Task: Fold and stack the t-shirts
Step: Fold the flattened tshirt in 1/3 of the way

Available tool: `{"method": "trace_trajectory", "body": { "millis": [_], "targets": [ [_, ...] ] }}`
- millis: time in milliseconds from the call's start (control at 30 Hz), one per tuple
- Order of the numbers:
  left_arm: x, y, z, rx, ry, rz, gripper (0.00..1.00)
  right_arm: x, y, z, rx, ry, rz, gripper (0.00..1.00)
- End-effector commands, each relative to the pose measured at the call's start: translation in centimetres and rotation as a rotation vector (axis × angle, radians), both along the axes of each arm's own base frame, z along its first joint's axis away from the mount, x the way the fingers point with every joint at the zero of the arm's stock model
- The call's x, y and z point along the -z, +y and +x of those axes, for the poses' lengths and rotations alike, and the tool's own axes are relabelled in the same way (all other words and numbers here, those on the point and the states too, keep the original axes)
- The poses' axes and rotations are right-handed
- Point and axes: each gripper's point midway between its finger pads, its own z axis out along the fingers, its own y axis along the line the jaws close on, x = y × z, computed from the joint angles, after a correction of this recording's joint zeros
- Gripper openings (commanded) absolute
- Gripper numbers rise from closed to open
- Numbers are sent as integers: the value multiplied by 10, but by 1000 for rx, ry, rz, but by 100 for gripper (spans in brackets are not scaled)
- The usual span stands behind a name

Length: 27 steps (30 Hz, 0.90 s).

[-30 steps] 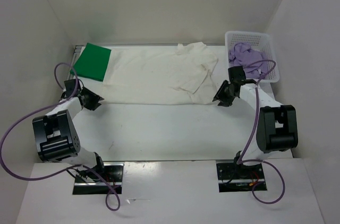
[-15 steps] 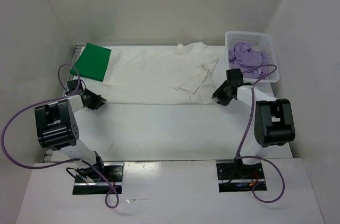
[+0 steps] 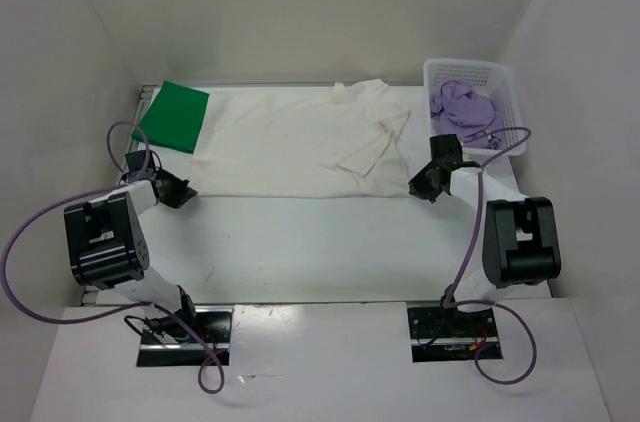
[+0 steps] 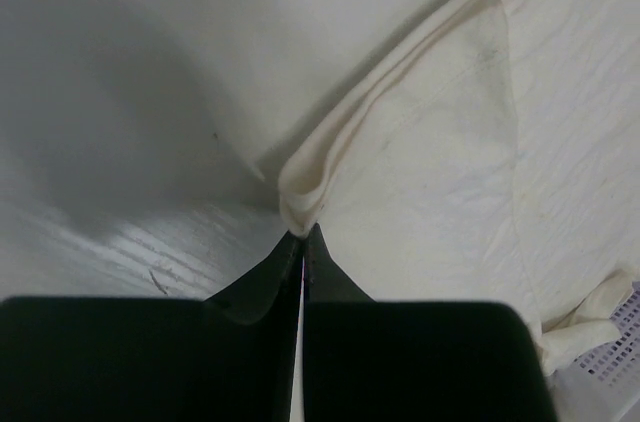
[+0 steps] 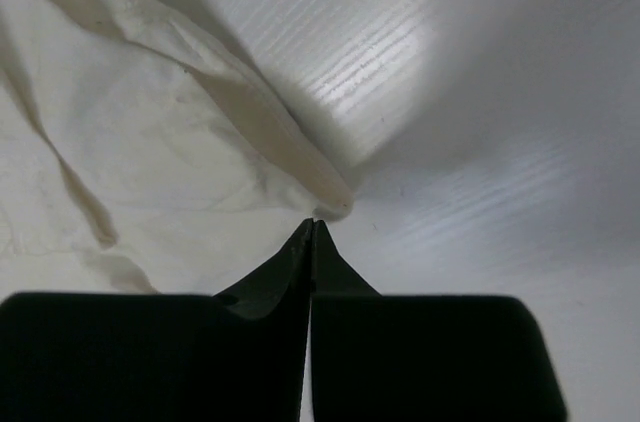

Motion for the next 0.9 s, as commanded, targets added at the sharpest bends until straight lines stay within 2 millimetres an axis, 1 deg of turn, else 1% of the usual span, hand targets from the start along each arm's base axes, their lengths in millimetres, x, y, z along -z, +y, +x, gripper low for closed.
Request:
{"method": "trace_trajectory", "body": {
  "millis": [0, 33, 67, 133, 167, 267, 300, 333, 367, 400, 433, 467, 500, 533, 567, 600, 667, 700, 767, 867],
  "targets": [
    [-16, 6, -8, 8, -20, 60, 0, -15, -22, -21, 39, -2, -39, 0],
    [-13, 4, -14, 18, -5, 62, 0, -15, -34, -27, 70, 4, -35, 0],
    [-16, 7, -16, 9, -14, 65, 0, -15, -39, -39, 79, 12, -31, 0],
    [-20, 7, -21, 11, -6, 78, 0, -16, -46, -49, 92, 21, -18, 0],
    [-19, 8, -27, 15, 1, 74, 0, -24, -46, -52, 93, 6, -18, 0],
    [-23, 6, -36, 15, -8, 93, 0, -30, -40, -55, 88, -18, 10, 1],
    [-23, 5, -34, 23, -26, 88, 0, -30, -41, -49, 88, -52, 9, 6],
    [-25, 3, -31, 17, -43, 76, 0, -33, -37, -46, 61, -70, 24, 16],
    [-25, 3, -31, 8, -43, 69, 0, -27, -33, -41, 36, -58, 37, 21],
    [-21, 4, -29, 8, -27, 63, 0, -29, -29, -33, 7, -79, 54, 27],
    [-21, 5, -26, 8, -27, 63, 0, -29, -22, -28, -18, -85, 94, 36],
    [-22, 2, -24, 20, -33, 48, 0, -31, -19, -20, -38, -98, 89, 40],
    [-22, 2, -24, 20, -33, 48, 0, -24, -11, -15, -61, -85, 91, 43],
    [-24, 1, -21, 27, -48, 44, 0, -23, -7, -10, -75, -88, 91, 47],
    [-20, 0, -25, 27, -36, 38, 0, -27, -2, -2, -90, -107, 91, 48],
    [-17, -1, -27, 27, -33, 37, 0, -18, 6, -2, -114, -87, 84, 48],
    [-17, -1, -28, 27, -33, 37, 0, -20, 11, 10, -127, -113, 63, 50],
    [-19, -3, -26, 34, -45, 32, 0, -10, 16, 8, -128, -82, 70, 50],
    [-19, -3, -26, 34, -45, 31, 0, -9, 17, 17, -120, -99, 76, 50],
    [-19, -3, -26, 34, -45, 31, 0, -2, 16, 20, -107, -92, 73, 48]
  ]
}}
